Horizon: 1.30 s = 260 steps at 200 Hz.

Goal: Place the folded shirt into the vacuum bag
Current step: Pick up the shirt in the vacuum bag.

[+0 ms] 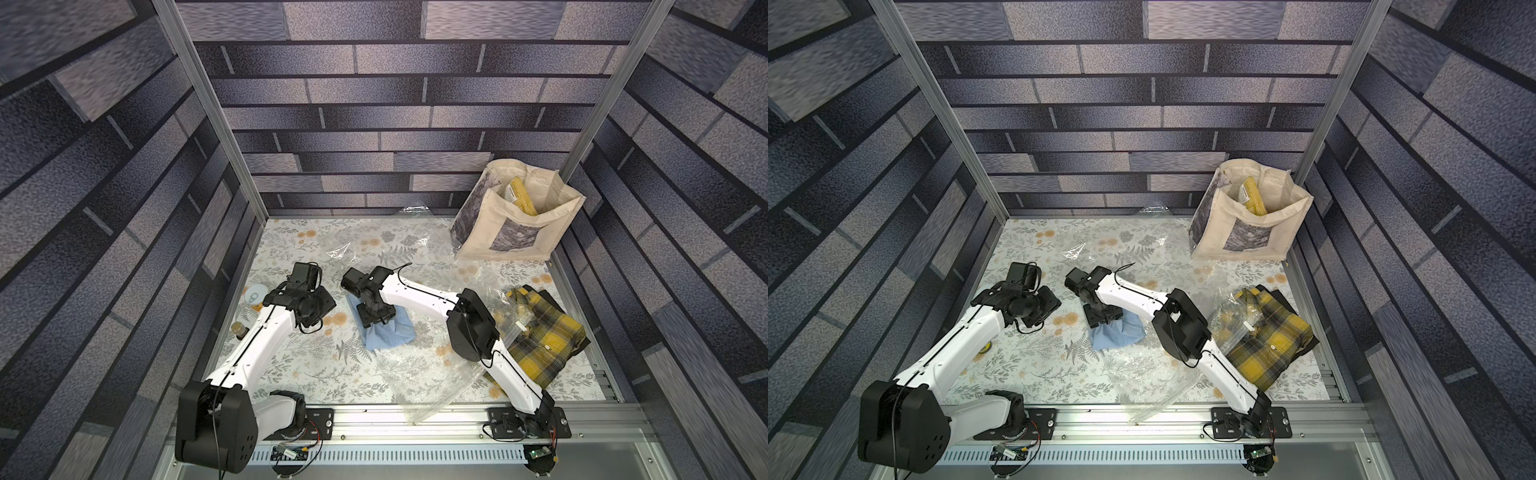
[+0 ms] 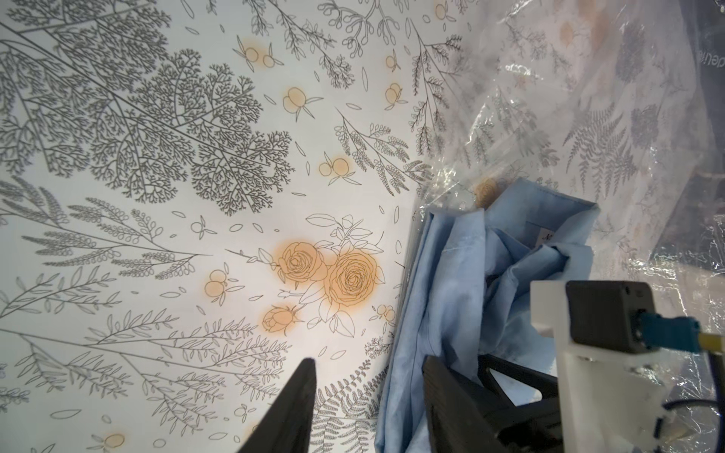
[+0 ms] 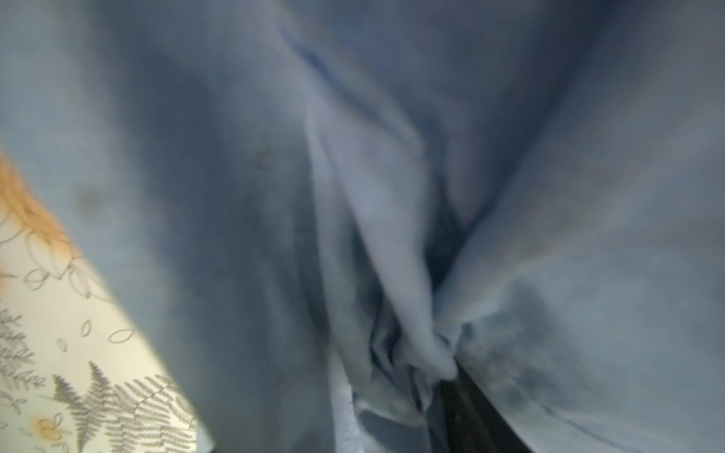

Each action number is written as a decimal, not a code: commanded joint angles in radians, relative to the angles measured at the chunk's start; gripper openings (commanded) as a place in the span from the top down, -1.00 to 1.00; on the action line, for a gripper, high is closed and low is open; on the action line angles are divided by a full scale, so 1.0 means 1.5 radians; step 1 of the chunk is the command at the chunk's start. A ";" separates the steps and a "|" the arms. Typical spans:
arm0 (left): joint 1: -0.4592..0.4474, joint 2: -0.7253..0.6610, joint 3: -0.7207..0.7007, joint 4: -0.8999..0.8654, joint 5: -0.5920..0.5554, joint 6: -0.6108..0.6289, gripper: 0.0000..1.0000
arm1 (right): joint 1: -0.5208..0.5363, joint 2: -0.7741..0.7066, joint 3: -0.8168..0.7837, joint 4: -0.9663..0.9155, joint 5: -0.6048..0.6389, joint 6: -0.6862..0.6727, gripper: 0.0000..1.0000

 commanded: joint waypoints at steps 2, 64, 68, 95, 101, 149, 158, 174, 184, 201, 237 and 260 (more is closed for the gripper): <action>0.002 -0.007 0.012 -0.027 -0.001 0.019 0.06 | -0.003 0.069 0.013 -0.096 0.017 0.005 -0.01; 0.007 -0.008 0.009 -0.011 0.011 0.016 0.07 | 0.007 0.094 0.037 -0.118 0.032 0.001 -0.36; 0.007 -0.010 0.009 -0.011 0.012 0.018 0.07 | 0.006 0.080 0.024 -0.101 0.014 0.004 -0.44; 0.011 -0.006 0.009 -0.011 0.012 0.021 0.07 | 0.007 0.084 0.050 -0.107 -0.024 -0.003 -0.70; 0.011 -0.007 0.009 -0.009 0.012 0.020 0.07 | 0.008 0.108 0.069 -0.135 -0.010 -0.009 -0.71; 0.027 -0.019 0.018 -0.020 0.012 0.020 0.08 | 0.016 0.172 0.103 -0.209 0.052 -0.012 0.09; 0.030 -0.020 0.020 -0.022 0.013 0.022 0.08 | 0.013 0.155 0.095 -0.194 0.054 -0.010 0.30; 0.032 -0.016 0.022 -0.022 0.019 0.025 0.08 | 0.003 0.107 0.081 -0.150 0.029 -0.004 0.59; 0.030 -0.010 0.025 -0.023 0.023 0.028 0.08 | -0.008 0.072 0.075 -0.116 -0.005 0.001 0.68; 0.023 -0.002 0.026 -0.025 0.026 0.032 0.07 | -0.031 0.006 0.067 -0.051 -0.055 0.015 0.84; -0.028 0.020 0.024 -0.024 0.027 0.023 -0.07 | -0.082 -0.108 0.070 0.017 -0.102 0.040 1.00; -0.088 0.044 0.013 -0.018 0.022 0.002 -0.24 | -0.115 -0.182 0.019 0.036 -0.115 0.048 1.00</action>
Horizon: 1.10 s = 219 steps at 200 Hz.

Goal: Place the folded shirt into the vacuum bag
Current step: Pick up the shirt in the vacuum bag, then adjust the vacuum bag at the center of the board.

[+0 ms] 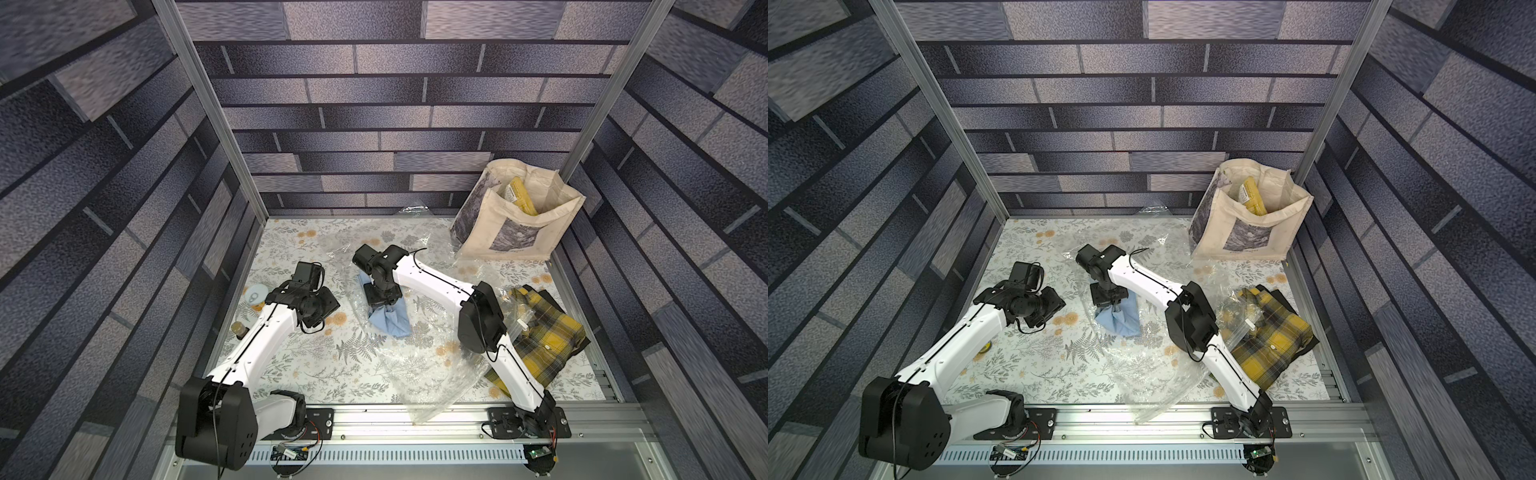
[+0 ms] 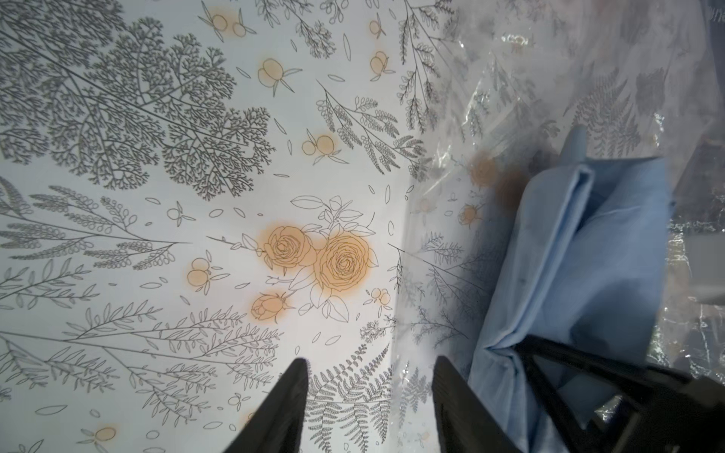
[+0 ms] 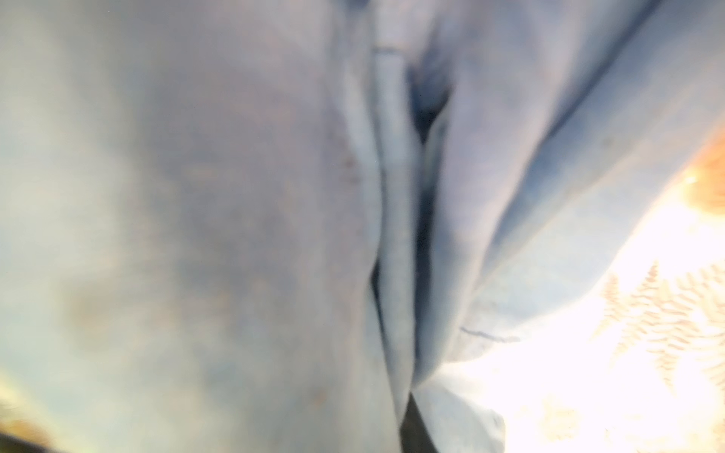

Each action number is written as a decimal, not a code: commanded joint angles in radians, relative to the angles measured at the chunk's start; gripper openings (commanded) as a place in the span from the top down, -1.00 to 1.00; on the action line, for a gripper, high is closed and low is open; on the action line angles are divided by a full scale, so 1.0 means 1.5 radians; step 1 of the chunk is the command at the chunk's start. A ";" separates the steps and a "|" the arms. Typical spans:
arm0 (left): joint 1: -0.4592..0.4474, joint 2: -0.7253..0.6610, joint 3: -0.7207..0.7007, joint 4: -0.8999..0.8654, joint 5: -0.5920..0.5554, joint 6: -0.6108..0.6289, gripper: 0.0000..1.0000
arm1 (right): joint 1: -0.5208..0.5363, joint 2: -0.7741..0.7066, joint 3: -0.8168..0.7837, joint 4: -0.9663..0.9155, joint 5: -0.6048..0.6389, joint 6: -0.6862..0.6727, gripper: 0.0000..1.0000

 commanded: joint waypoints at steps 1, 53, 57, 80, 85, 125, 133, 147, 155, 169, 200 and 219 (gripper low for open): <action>-0.051 0.024 0.007 -0.008 -0.001 -0.010 -0.24 | -0.030 -0.110 -0.039 0.049 -0.037 0.021 1.00; -0.212 0.133 0.010 0.038 -0.008 -0.061 -0.25 | -0.086 -0.284 -0.230 0.014 0.024 -0.022 1.00; -0.218 0.142 0.012 0.042 -0.006 -0.063 -0.25 | -0.087 -0.289 -0.238 0.005 0.040 -0.029 1.00; -0.228 0.183 0.016 0.065 -0.003 -0.065 -0.14 | -0.092 -0.295 -0.310 0.007 0.065 -0.044 1.00; -0.228 0.193 0.018 0.067 -0.003 -0.062 -0.10 | -0.092 -0.294 -0.331 0.018 0.066 -0.043 1.00; -0.223 0.238 0.036 0.076 -0.016 -0.041 0.22 | -0.092 -0.264 -0.413 0.103 0.056 -0.003 1.00; -0.219 0.244 0.039 0.083 -0.015 -0.038 0.28 | -0.092 -0.255 -0.422 0.121 0.041 0.008 1.00; -0.205 0.256 0.039 0.095 -0.006 -0.034 0.43 | -0.092 -0.230 -0.430 0.150 0.015 0.021 1.00; -0.196 0.261 0.039 0.102 -0.001 -0.032 0.56 | -0.092 -0.214 -0.428 0.168 -0.003 0.029 1.00; -0.170 0.264 0.042 0.103 0.002 -0.021 0.76 | -0.091 -0.180 -0.419 0.210 -0.052 0.045 1.00; -0.093 0.256 0.064 0.093 -0.008 0.011 0.98 | -0.069 -0.075 -0.312 0.252 -0.107 0.062 1.00; -0.043 0.265 0.091 0.086 -0.017 0.034 1.00 | -0.060 0.000 -0.185 0.227 -0.114 0.045 1.00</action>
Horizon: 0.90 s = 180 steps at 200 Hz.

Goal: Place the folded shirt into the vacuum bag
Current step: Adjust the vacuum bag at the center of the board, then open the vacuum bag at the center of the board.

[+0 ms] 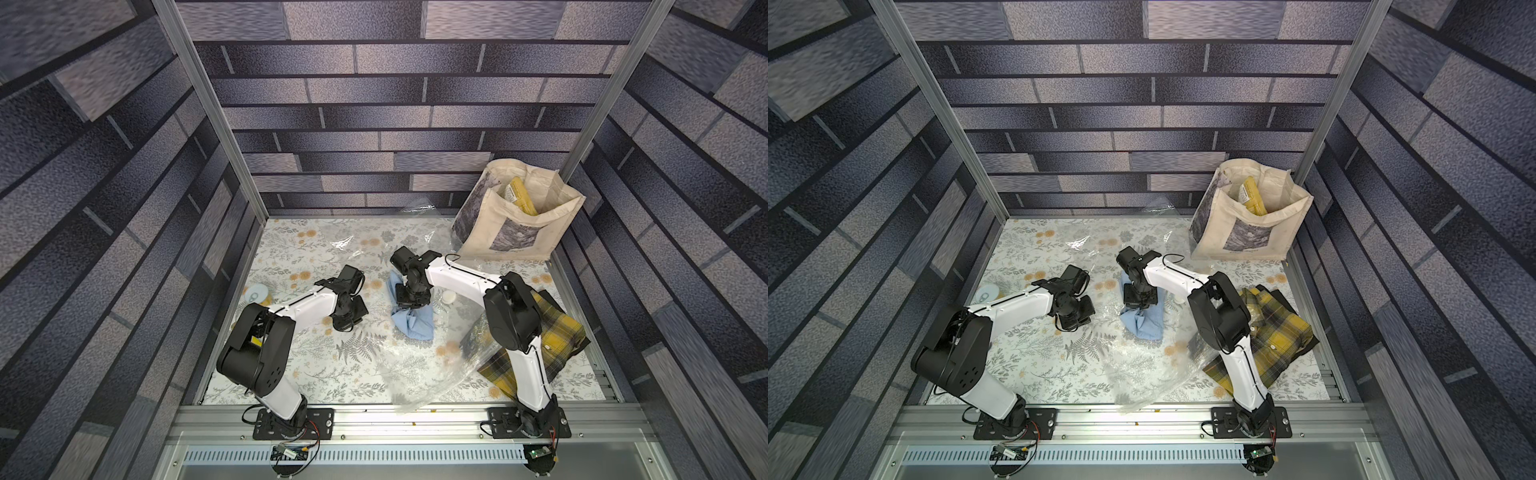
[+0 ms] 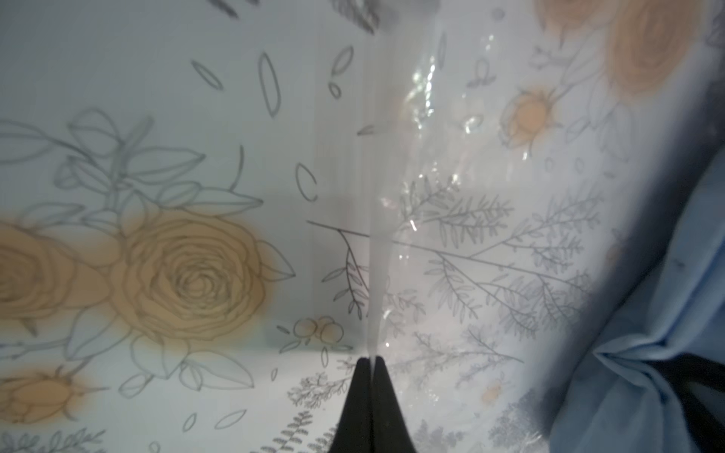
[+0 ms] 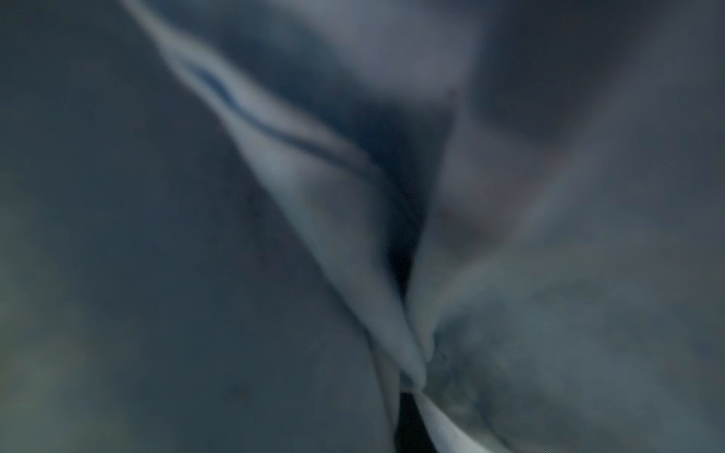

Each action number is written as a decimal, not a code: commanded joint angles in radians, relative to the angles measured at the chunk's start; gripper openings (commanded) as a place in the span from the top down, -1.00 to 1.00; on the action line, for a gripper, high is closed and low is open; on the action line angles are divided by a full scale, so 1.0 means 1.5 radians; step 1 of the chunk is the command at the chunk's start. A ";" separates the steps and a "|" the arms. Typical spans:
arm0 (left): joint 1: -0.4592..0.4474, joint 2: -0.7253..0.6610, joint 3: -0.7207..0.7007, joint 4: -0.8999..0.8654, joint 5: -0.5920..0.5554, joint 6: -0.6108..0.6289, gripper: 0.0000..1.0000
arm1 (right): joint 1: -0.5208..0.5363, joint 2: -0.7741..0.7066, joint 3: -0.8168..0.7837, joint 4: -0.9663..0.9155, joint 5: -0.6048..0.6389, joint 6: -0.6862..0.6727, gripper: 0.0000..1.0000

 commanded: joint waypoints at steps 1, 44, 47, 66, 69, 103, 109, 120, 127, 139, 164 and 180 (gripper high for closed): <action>0.054 0.008 0.041 -0.010 -0.019 0.047 1.00 | 0.017 0.077 0.135 0.035 -0.036 -0.004 1.00; 0.131 -0.002 0.111 -0.070 -0.051 0.091 0.77 | 0.003 0.134 0.363 -0.115 -0.029 -0.111 1.00; 0.131 -0.008 0.115 -0.077 -0.056 0.097 0.72 | 0.002 0.122 0.358 -0.118 -0.031 -0.116 1.00; 0.119 -0.054 0.138 -0.133 -0.089 0.122 0.30 | -0.014 0.021 0.267 -0.103 -0.045 -0.124 1.00; 0.113 -0.062 0.140 -0.141 -0.096 0.127 0.22 | -0.020 -0.005 0.241 -0.096 -0.050 -0.121 1.00; -0.016 -0.121 0.167 -0.221 -0.198 0.179 -0.37 | -0.072 -0.208 0.036 -0.051 -0.069 -0.101 1.00; -0.056 -0.125 0.177 -0.233 -0.224 0.197 -0.42 | -0.083 -0.235 0.008 -0.048 -0.069 -0.099 1.00; -0.135 -0.125 0.194 -0.250 -0.248 0.229 -0.51 | -0.101 -0.282 -0.032 -0.042 -0.068 -0.094 1.00; -0.188 -0.123 0.204 -0.255 -0.255 0.251 -0.55 | -0.113 -0.308 -0.056 -0.040 -0.066 -0.092 1.00; -0.288 -0.118 0.214 -0.252 -0.262 0.297 -0.65 | -0.139 -0.337 -0.092 -0.039 -0.060 -0.097 1.00; -0.465 -0.077 0.243 -0.253 -0.239 0.372 -0.85 | -0.175 -0.340 -0.129 -0.026 -0.046 -0.111 1.00; -0.538 -0.034 0.262 -0.251 -0.220 0.396 -1.00 | -0.185 -0.312 -0.116 -0.029 -0.025 -0.131 1.00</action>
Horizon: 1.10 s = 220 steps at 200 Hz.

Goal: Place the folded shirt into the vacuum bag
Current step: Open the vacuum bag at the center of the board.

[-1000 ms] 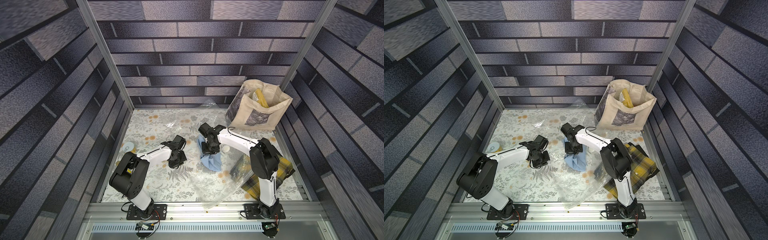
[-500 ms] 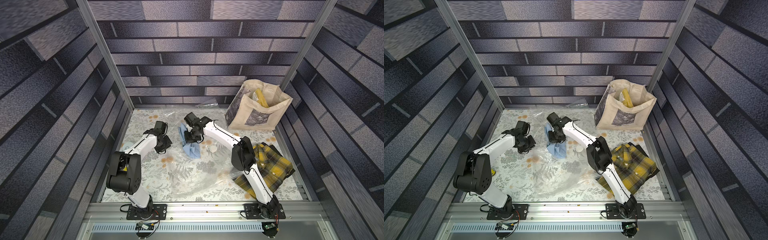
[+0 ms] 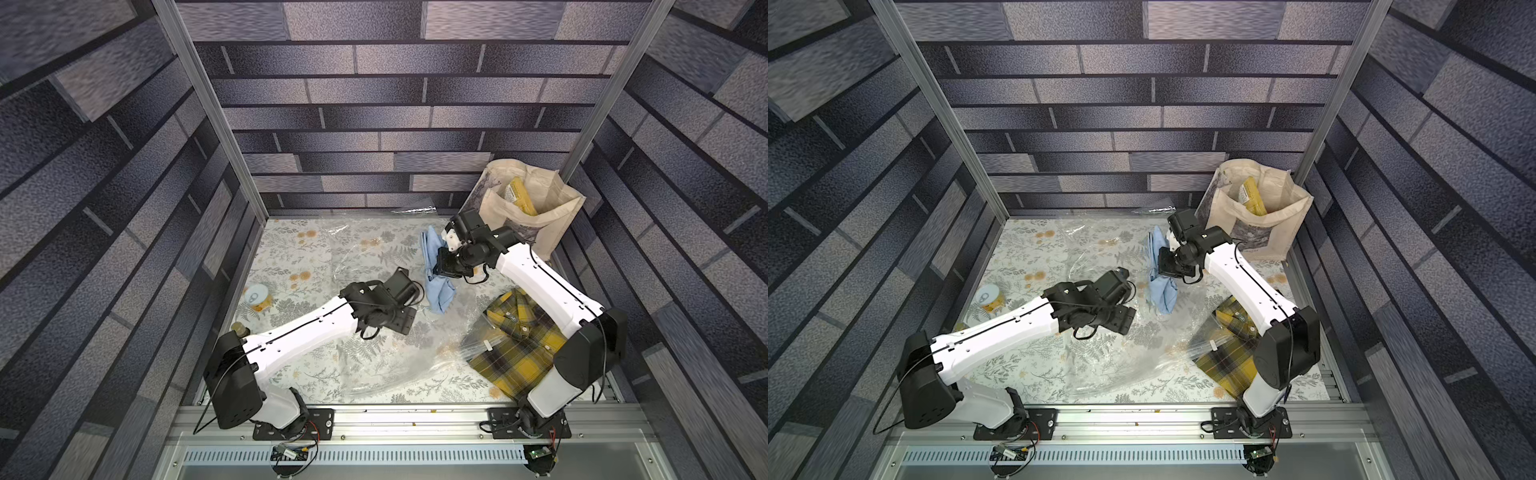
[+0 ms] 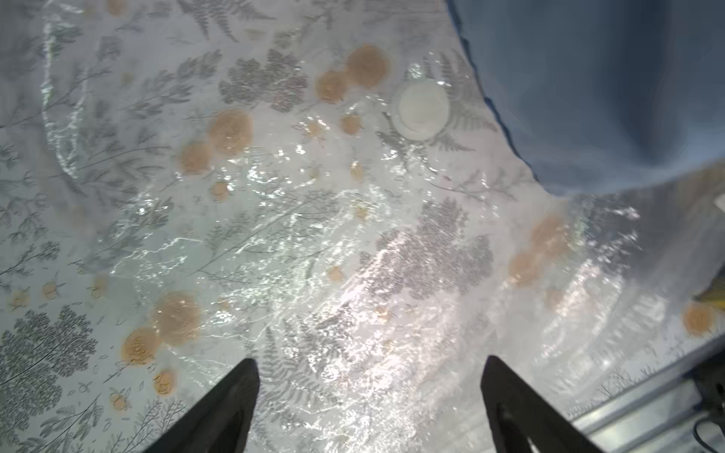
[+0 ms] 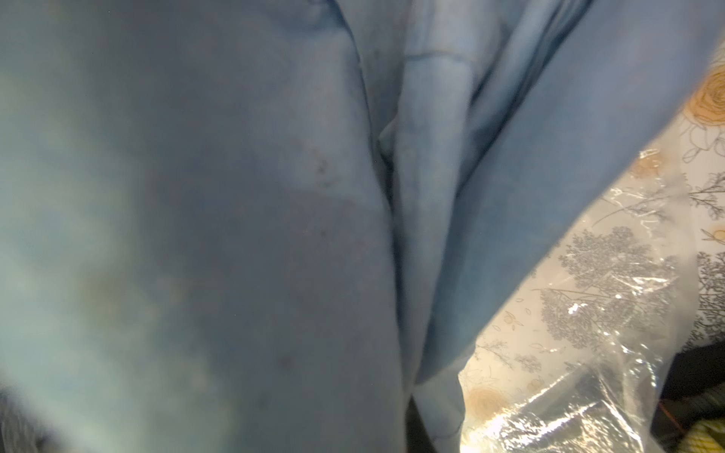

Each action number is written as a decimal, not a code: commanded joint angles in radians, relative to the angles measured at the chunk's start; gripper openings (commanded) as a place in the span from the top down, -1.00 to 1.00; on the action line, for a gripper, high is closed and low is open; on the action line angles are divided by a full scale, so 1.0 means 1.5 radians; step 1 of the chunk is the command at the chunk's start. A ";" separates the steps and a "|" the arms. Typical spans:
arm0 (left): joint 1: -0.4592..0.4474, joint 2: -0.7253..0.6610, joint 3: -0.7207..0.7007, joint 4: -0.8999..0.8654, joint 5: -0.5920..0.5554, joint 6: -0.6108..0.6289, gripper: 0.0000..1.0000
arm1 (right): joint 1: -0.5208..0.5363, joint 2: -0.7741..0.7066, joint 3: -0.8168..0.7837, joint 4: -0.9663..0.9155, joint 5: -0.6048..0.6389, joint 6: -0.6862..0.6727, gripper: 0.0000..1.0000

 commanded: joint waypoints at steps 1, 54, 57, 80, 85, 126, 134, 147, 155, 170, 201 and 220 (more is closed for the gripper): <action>-0.082 0.054 0.032 -0.041 0.005 0.089 -1.00 | -0.011 0.042 -0.003 0.021 0.025 -0.031 1.00; -0.144 0.205 0.101 -0.064 -0.034 0.093 -0.91 | -0.028 0.121 0.041 0.035 0.042 -0.037 1.00; -0.140 0.209 0.102 -0.062 -0.038 0.090 -0.90 | -0.029 0.123 0.042 0.035 0.042 -0.038 1.00; -0.123 0.226 0.111 -0.050 -0.041 0.082 -0.83 | -0.030 0.139 0.045 0.039 0.051 -0.041 1.00; -0.122 0.228 0.113 -0.050 -0.040 0.084 -0.84 | -0.031 0.141 0.045 0.038 0.051 -0.041 1.00; -0.161 0.223 0.099 -0.041 -0.023 0.127 -0.92 | -0.034 0.153 0.053 0.038 0.051 -0.044 1.00; -0.157 0.234 0.104 -0.048 -0.029 0.127 -0.87 | -0.034 0.153 0.056 0.037 0.052 -0.043 1.00; -0.135 0.260 0.118 -0.078 -0.038 0.108 -0.75 | -0.035 0.155 0.056 0.038 0.054 -0.043 1.00; -0.119 0.264 0.115 -0.085 -0.040 0.099 -0.66 | -0.036 0.155 0.057 0.037 0.056 -0.044 1.00; -0.090 0.239 0.085 -0.079 -0.047 0.095 -0.49 | -0.037 0.158 0.057 0.036 0.059 -0.045 1.00; -0.050 0.164 -0.007 -0.056 -0.047 0.114 -0.38 | -0.041 0.181 0.071 0.028 0.078 -0.060 1.00; -0.044 0.139 -0.045 -0.043 -0.044 0.116 -0.37 | -0.041 0.200 0.091 0.026 0.077 -0.062 1.00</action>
